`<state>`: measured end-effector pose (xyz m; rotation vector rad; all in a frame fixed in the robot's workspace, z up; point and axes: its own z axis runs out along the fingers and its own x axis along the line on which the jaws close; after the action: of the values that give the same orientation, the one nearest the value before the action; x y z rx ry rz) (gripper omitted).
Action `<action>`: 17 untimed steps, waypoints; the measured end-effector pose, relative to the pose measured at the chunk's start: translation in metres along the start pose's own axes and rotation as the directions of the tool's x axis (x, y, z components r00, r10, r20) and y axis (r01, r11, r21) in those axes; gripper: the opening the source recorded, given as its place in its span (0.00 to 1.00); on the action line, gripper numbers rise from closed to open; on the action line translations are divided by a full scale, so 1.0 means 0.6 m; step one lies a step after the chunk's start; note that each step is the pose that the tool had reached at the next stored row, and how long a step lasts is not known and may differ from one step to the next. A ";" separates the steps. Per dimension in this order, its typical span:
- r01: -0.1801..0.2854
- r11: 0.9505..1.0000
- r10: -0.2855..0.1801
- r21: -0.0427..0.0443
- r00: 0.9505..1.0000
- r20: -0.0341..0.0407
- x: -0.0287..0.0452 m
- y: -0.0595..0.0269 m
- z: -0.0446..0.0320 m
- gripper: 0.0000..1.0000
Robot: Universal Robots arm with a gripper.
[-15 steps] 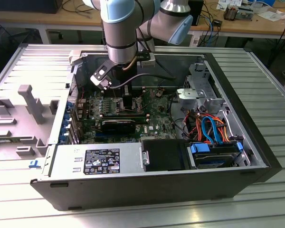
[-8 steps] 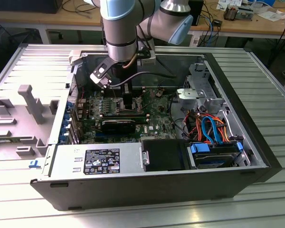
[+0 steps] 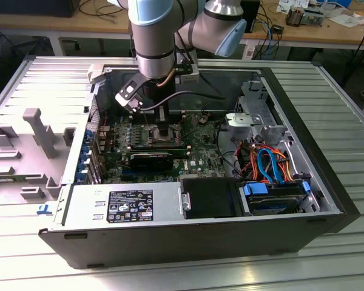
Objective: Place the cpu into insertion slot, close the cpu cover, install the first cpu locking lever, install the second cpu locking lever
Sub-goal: 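Place the cpu into insertion slot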
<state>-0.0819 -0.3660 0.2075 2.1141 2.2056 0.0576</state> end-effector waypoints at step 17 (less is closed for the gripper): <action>0.005 1.000 -0.005 0.004 1.000 0.002 0.004 0.010 -0.053 0.11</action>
<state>-0.0785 -0.3623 0.2397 2.1099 2.2117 0.0502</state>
